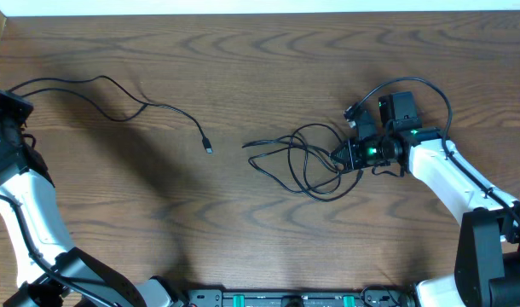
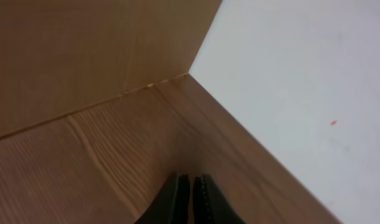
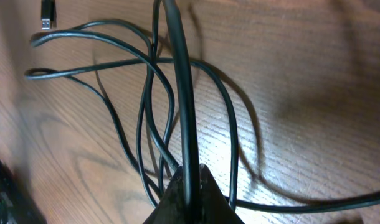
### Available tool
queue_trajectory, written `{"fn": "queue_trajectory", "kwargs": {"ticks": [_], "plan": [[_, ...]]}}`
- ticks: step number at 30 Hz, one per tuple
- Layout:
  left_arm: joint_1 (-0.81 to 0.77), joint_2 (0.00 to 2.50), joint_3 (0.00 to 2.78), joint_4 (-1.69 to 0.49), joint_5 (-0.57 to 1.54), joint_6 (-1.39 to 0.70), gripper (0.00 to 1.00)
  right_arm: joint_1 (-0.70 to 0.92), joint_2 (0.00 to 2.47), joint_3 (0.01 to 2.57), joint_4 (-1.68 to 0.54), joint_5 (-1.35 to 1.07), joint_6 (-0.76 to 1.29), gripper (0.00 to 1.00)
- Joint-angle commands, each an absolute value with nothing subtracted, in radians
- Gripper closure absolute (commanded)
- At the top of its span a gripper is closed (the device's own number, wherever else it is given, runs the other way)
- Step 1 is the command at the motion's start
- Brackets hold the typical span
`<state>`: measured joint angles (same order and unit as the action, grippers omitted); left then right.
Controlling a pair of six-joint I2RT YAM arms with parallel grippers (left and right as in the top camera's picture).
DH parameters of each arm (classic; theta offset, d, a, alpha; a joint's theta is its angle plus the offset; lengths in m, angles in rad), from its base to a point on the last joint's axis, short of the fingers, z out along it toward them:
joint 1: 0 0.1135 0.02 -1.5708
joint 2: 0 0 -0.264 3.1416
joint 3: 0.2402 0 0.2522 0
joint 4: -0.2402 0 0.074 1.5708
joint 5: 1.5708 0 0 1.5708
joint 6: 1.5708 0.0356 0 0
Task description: Untangle cables
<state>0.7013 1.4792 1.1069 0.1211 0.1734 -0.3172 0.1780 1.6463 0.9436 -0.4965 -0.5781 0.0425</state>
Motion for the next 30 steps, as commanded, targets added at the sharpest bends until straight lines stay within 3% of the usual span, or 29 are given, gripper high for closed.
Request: {"fn": "queue_trajectory", "kwargs": {"ticks": [1,8,30], "plan": [[0.704,1.47,1.118,0.118,0.12,-0.161,0.92,0.176,1.64,0.952,-0.487,-0.575,0.059,0.99],[0.72,1.47,1.118,0.105,-0.183,-0.065,0.93,0.177,1.64,0.952,-0.482,-0.575,0.074,0.99],[1.033,1.496,1.118,0.113,-0.2,-0.089,0.92,0.178,1.64,0.952,-0.425,-0.575,0.139,0.99]]}}
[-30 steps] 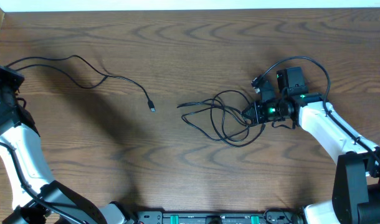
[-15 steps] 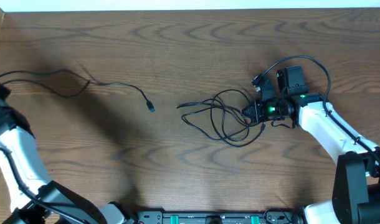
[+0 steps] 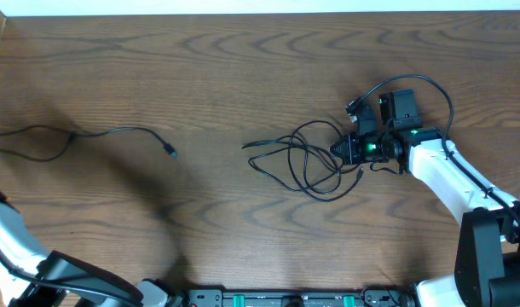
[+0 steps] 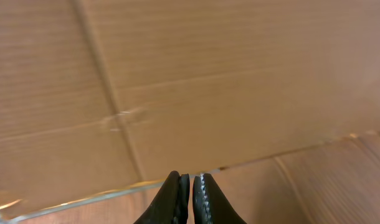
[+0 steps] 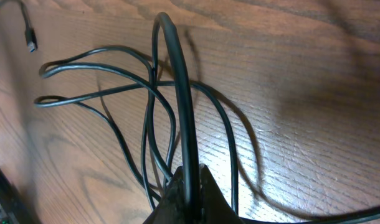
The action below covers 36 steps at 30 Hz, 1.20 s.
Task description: Untangle cables
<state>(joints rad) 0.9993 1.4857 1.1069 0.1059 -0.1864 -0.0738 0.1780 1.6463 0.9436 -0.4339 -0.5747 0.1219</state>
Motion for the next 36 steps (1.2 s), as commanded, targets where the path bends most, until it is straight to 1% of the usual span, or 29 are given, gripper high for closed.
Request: {"fn": "queue_trajectory", "kwargs": {"ticks": [1,5,10,13,16,22,26,27,31,35,36], "plan": [[1.042,1.496,1.118,0.112,-0.2,-0.107,0.93,0.178,1.64,0.952,-0.42,-0.575,0.146,0.99],[1.055,1.496,1.118,0.107,-0.192,-0.204,0.93,0.178,1.64,0.952,-0.399,-0.575,0.165,0.99],[1.03,1.496,1.118,0.089,-0.093,-0.242,0.93,0.178,1.64,0.952,-0.38,-0.575,0.171,0.99],[0.981,1.496,1.118,0.09,0.009,-0.242,0.92,0.178,1.64,0.952,-0.378,-0.575,0.171,0.99],[0.915,1.496,1.118,0.083,0.059,-0.241,0.93,0.178,1.64,0.952,-0.374,-0.575,0.171,0.99],[0.759,1.496,1.118,0.075,0.071,-0.234,0.93,0.178,1.64,0.952,-0.374,-0.575,0.171,0.99],[0.685,1.499,1.118,0.051,0.068,-0.168,0.92,0.178,1.64,0.952,-0.371,-0.575,0.171,0.99],[0.671,1.503,1.118,0.046,0.067,-0.157,0.9,0.178,1.64,0.952,-0.37,-0.575,0.171,0.99],[0.655,1.518,1.118,0.014,0.068,-0.151,0.67,0.178,1.64,0.952,-0.371,-0.575,0.171,0.99],[0.656,1.529,1.118,-0.029,0.068,-0.15,0.3,0.178,1.64,0.952,-0.37,-0.575,0.171,0.99],[0.656,1.529,1.118,-0.041,0.068,-0.15,0.25,0.178,1.64,0.952,-0.369,-0.575,0.171,0.99]]}}
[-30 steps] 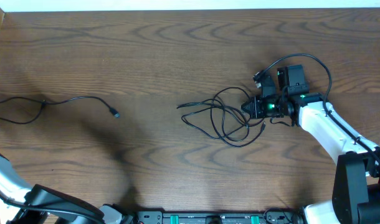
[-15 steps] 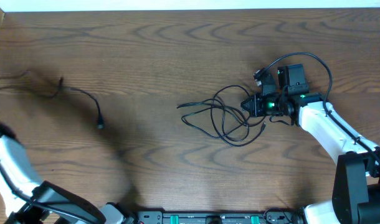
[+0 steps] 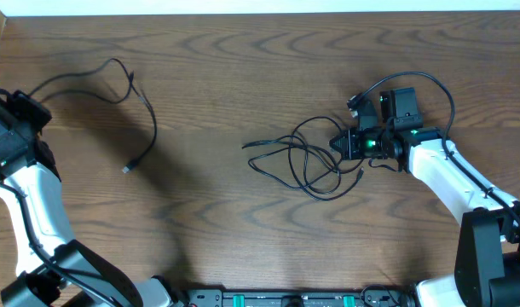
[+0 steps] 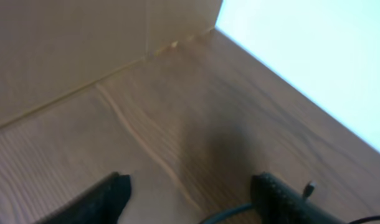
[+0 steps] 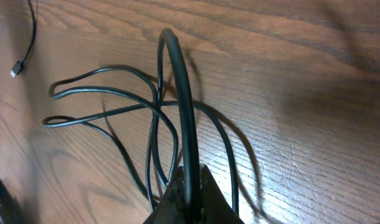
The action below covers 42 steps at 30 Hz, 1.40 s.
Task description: Untangle cables
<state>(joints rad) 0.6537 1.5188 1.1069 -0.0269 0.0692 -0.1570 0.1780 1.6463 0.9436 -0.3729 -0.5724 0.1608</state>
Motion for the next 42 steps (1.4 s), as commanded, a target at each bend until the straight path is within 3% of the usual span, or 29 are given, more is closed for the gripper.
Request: {"fn": "queue_trajectory", "kwargs": {"ticks": [1,4,24,38,42], "plan": [[0.656,1.529,1.118,-0.053,0.072,-0.151,0.2,0.178,1.64,0.952,-0.369,-0.575,0.171,0.99],[0.656,1.529,1.118,-0.096,0.091,-0.151,0.14,0.178,1.64,0.952,-0.369,-0.575,0.167,0.99],[0.655,1.529,1.118,-0.63,0.35,-0.162,0.07,0.178,1.64,0.952,-0.332,-0.575,0.155,0.99],[0.594,1.451,1.118,-0.587,0.543,-0.04,0.03,0.178,1.64,0.952,-0.32,-0.575,0.149,0.99],[0.496,1.45,1.118,-0.595,0.542,0.012,0.02,0.178,1.64,0.952,-0.309,-0.576,0.149,0.87]]}}
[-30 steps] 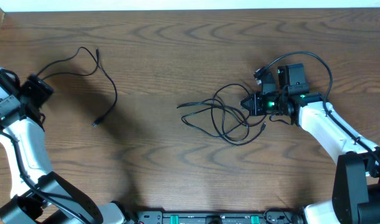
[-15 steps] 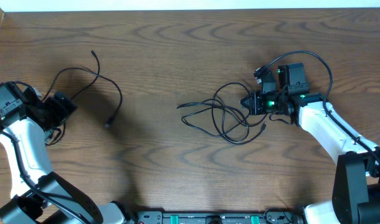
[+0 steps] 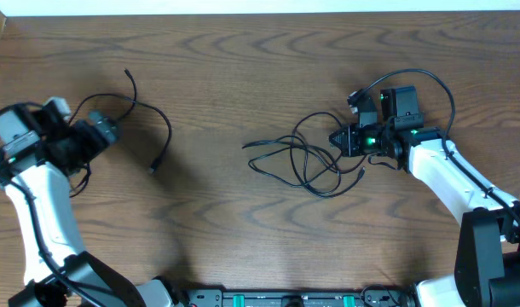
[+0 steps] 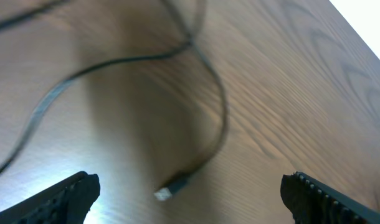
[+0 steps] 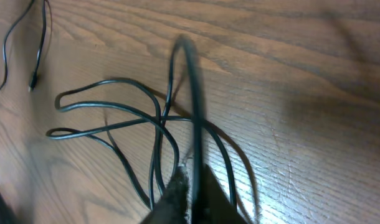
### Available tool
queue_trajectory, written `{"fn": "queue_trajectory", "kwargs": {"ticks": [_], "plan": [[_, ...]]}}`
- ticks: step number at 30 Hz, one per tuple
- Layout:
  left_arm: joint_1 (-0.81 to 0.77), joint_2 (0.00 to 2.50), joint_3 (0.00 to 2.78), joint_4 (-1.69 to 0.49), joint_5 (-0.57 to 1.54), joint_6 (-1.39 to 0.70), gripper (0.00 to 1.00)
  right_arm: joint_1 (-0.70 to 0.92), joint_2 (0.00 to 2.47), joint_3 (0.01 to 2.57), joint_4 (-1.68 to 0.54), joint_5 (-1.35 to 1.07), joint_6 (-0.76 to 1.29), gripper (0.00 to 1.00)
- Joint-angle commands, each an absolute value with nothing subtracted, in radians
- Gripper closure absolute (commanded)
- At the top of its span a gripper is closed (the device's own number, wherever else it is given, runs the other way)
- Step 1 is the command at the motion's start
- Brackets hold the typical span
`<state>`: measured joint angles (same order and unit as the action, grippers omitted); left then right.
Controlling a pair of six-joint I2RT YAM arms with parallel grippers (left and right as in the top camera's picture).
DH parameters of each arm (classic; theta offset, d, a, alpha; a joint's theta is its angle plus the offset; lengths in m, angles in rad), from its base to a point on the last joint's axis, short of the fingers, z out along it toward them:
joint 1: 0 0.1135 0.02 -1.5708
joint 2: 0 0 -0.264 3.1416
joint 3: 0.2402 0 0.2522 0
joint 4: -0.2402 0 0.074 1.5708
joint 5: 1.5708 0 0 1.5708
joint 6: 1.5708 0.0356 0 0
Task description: Untangle cables
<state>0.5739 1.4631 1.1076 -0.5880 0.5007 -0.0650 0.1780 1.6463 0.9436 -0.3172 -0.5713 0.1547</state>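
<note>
A thin black cable (image 3: 162, 128) lies loose on the left, separate from the tangle; its plug (image 4: 170, 190) rests on the wood. My left gripper (image 3: 102, 130) stands open beside this cable, and the left wrist view shows the plug between the wide-apart fingers (image 4: 75, 190) of that gripper (image 4: 190, 185), untouched. A tangle of black cable loops (image 3: 298, 162) lies right of centre. My right gripper (image 3: 338, 141) is at its right edge, shut on one strand (image 5: 191, 93) that rises straight from the closed gripper (image 5: 193, 180).
The brown wooden table (image 3: 243, 68) ends in a white strip along the far edge. A cardboard wall stands at the far left corner. More cable arcs behind the right wrist (image 3: 439, 94).
My left arm has moved right and now its open gripper faces down over the loose cable. That cable lies in a new shape, plug further right. The right gripper stays shut on its strand.
At first my left gripper was shut at the far left, with the loose cable stretched from it toward the centre. Then the arm was further left and the plug had followed. Later the gripper stood open, the cable slack. Now it is over that cable. The right grip never changed.
</note>
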Motion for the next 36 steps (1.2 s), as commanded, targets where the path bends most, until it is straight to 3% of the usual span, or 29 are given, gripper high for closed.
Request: {"fn": "queue_trajectory", "kwargs": {"ticks": [1,4,7,11,23,36], "plan": [[0.467,1.45,1.118,-0.594,0.542,0.033,0.02,0.178,1.64,0.952,-0.306,-0.579,0.147,0.8],[0.38,1.45,1.118,-0.593,0.54,0.093,0.02,0.178,1.64,0.952,-0.307,-0.602,0.115,0.55],[0.302,1.45,1.118,-0.594,0.533,0.13,0.02,0.178,1.64,0.952,-0.307,-0.66,0.057,0.24],[0.224,1.45,1.118,-0.6,0.498,0.146,0.02,0.178,1.64,0.952,-0.315,-0.794,-0.071,0.01],[0.083,1.463,1.117,-0.643,0.398,0.146,0.02,0.237,1.64,0.952,-0.458,-0.832,-0.319,0.01],[0.081,1.487,1.116,-0.647,0.399,0.146,0.02,0.42,1.641,0.952,-0.397,-0.336,-0.233,0.01]]}}
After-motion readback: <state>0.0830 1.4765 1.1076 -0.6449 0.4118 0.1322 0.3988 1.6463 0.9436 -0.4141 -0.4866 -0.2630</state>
